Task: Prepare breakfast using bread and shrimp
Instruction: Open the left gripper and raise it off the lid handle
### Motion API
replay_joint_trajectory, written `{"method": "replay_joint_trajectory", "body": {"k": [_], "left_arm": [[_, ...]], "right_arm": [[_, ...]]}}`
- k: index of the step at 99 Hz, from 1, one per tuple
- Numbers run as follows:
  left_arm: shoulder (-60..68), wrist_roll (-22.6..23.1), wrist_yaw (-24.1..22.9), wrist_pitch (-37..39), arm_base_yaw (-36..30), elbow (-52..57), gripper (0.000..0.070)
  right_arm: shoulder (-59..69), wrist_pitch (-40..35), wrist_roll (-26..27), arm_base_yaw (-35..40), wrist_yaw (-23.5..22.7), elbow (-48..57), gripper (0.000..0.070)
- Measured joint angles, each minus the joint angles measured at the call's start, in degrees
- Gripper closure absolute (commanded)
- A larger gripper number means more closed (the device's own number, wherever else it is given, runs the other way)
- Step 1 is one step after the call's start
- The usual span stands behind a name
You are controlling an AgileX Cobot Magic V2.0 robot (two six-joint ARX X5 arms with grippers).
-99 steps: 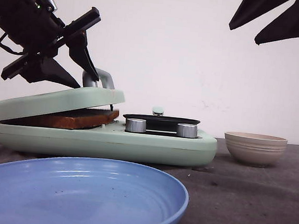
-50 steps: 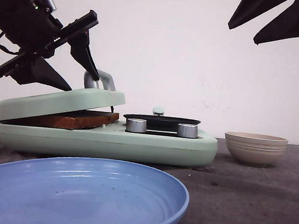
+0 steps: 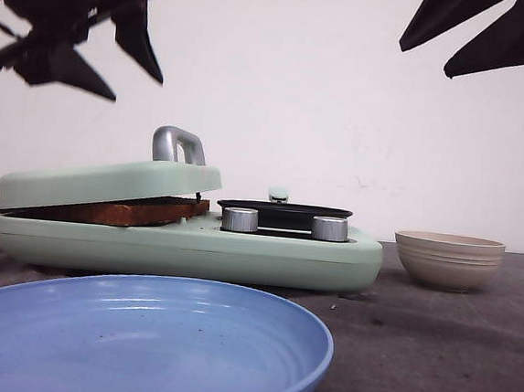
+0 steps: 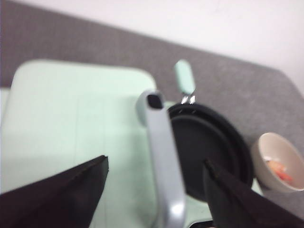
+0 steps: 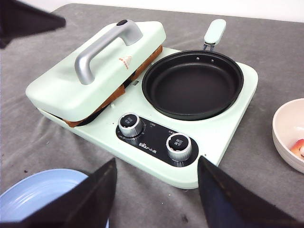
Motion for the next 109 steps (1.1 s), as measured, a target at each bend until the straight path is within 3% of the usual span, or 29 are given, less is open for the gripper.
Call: {"method": "replay_joint_trajectory", "body": {"k": [29,45,47,64,109], "left_arm": [[-8.87,5.99,-1.29,-2.86,0.02,3.67,0.0334],[-14.64,13.57,-5.57,-7.43,0.02,6.43,0.0334],[-17.07,17.29,-8.33,-9.29,0.02,6.58,0.0335],[-22.40,24.63,-12.57,-13.03,0.04,6.58,0.0335],[-32.39,27.36,-12.61,-23.06,3.48,6.58,0.0334]], "right_arm": [[0.00,0.00,0.00,0.00,0.00,0.00,0.0382],[0.00,0.00,0.00,0.00,0.00,0.00,0.0382],[0.00,0.00,0.00,0.00,0.00,0.00,0.0382],[0.00,0.00,0.00,0.00,-0.02,0.00,0.0382],[0.00,0.00,0.09,0.00,0.09,0.00,0.0382]]}}
